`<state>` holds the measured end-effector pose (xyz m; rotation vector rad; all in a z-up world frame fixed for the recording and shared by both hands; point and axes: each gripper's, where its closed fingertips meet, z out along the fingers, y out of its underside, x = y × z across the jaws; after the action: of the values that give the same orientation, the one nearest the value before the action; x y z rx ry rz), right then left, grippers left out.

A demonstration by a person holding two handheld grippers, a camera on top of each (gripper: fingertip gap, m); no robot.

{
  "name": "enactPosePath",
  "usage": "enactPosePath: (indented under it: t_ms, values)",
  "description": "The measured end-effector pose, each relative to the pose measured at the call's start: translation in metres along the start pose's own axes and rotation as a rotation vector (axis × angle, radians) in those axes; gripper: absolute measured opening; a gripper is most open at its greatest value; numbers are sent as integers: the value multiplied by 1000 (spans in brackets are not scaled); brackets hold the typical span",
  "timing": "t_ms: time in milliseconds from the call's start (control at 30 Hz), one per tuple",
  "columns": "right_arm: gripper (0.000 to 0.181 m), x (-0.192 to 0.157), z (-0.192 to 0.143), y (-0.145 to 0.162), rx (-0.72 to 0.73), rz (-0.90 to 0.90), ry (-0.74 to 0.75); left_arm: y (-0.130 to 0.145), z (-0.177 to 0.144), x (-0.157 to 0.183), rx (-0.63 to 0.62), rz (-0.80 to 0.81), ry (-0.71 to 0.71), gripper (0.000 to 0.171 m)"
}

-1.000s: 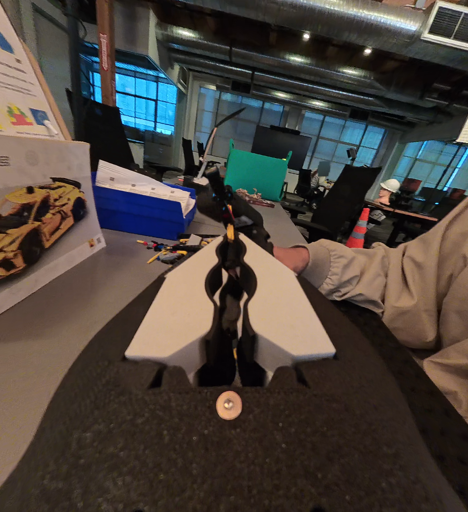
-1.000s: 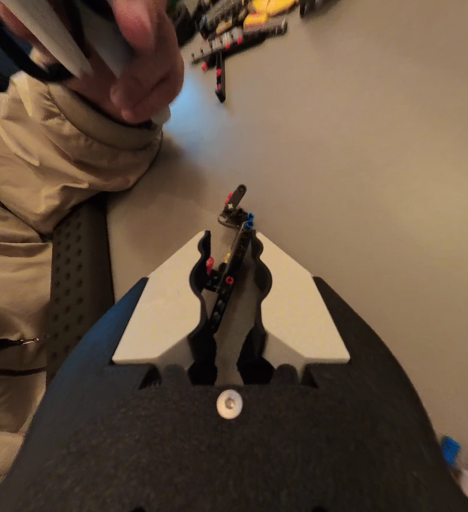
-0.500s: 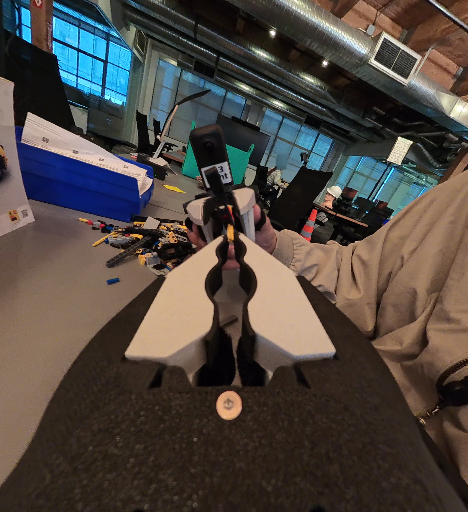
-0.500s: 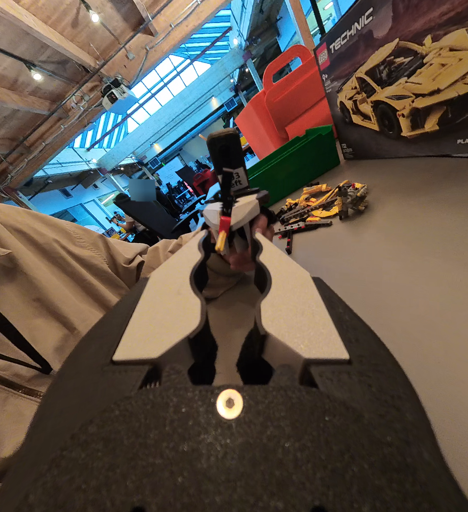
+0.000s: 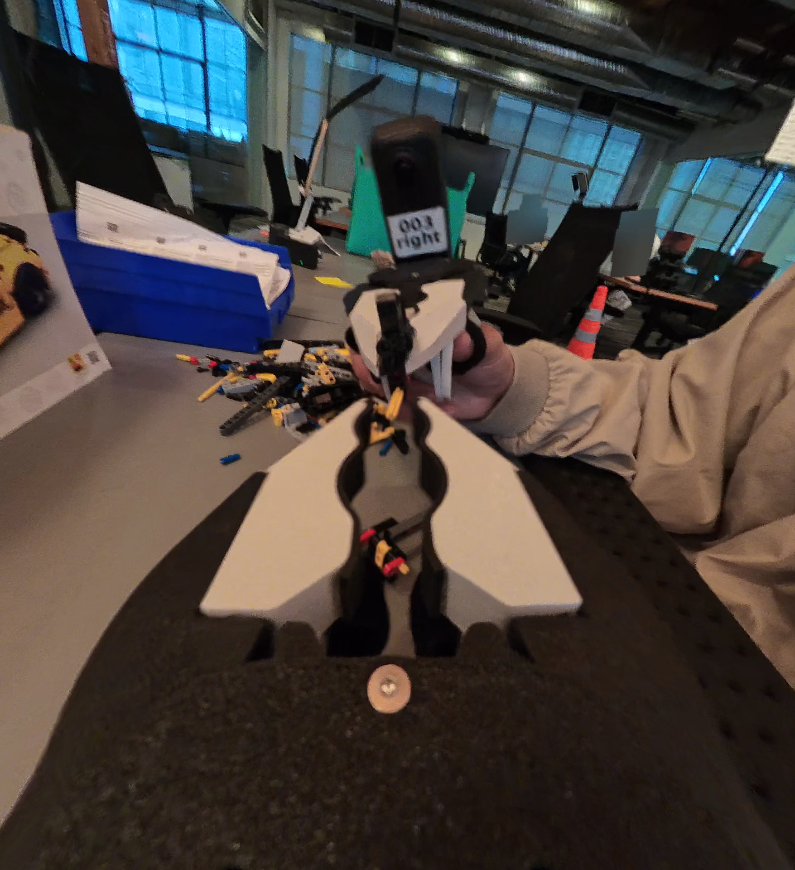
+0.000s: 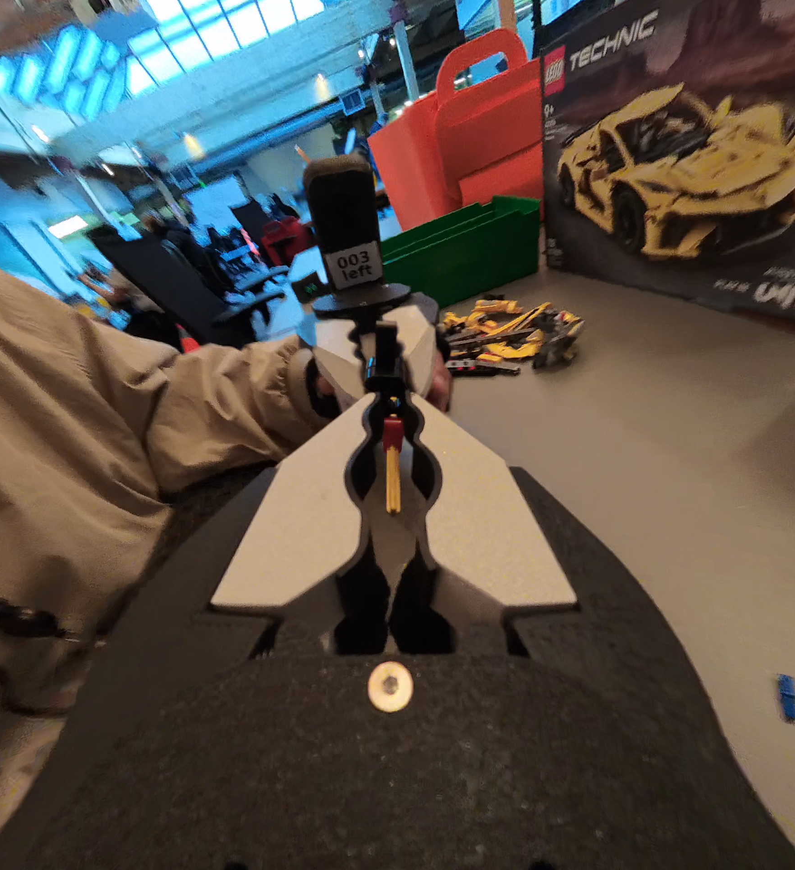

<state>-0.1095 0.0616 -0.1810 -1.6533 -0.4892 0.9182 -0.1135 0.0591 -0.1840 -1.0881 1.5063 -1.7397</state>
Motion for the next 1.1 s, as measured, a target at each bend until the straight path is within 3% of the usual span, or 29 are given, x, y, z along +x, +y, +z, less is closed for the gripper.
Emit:
enactPosePath:
  t_ms: [33,100,167,267,600,800,1000,1033,1100]
  values:
    - [6,0,0,1,-24,-68,35,-6,-1,1,31,-1,2,33]
    - [6,-5,2,4,-60,-173,74,-14,-3,8,66,19,26,39]
    - [6,-14,7,8,-86,-175,33,-15,-3,15,68,53,47,34]
    - [6,-16,10,11,-97,-124,2,-16,-2,19,72,87,47,8]
    - [6,-22,11,11,-91,-71,-46,-12,2,25,48,96,74,15]
    - [6,-20,6,7,-61,17,-108,-8,2,23,-58,146,45,15]
    - [6,-19,7,14,-95,-18,-77,-1,1,23,-103,212,25,15]
    - [9,-21,6,15,-92,-33,-83,0,1,24,-102,240,12,15]
    - [33,-29,3,10,-57,16,-153,0,2,22,-110,281,-15,15]
